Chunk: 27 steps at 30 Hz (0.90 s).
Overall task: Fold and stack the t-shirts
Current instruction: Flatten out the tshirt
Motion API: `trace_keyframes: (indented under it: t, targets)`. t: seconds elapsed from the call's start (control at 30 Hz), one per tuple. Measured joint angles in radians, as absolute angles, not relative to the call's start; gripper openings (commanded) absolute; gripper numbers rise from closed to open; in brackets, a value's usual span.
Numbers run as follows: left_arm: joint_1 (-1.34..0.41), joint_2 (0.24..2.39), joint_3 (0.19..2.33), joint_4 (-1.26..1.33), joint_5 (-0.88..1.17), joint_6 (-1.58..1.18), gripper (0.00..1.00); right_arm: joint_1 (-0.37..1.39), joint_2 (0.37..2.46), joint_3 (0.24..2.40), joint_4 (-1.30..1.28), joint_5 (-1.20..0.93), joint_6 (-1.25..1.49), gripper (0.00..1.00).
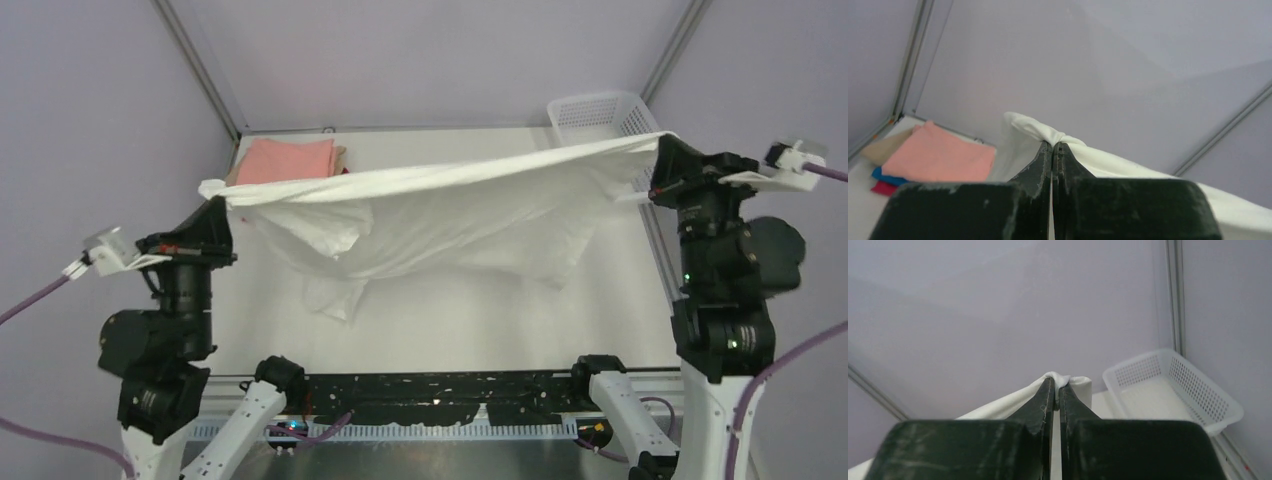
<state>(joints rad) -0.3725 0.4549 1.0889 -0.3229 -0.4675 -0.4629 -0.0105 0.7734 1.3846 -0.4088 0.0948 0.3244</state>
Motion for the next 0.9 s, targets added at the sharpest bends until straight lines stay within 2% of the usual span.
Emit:
trace_keyframes:
  t: [0.2, 0.5, 0.73, 0.9]
  targets:
    - [-0.373, 0.351, 1.254, -0.334, -0.337, -0.409, 0.0, -0.01, 0.636, 1.575, -0.477, 0.107, 0.281, 0.06]
    - [-0.373, 0.318, 1.397, -0.368, -0.183, -0.387, 0.0, -0.011, 0.521, 1.688, -0.548, 0.117, 0.237, 0.05]
    - [-0.373, 0.319, 1.352, -0.368, -0.154, -0.389, 0.0, -0.011, 0.52, 1.659, -0.577, 0.171, 0.214, 0.05]
    - [-0.373, 0.367, 1.206, -0.317, -0.21, -0.402, 0.0, -0.011, 0.559, 1.494, -0.525, 0.212, 0.222, 0.05]
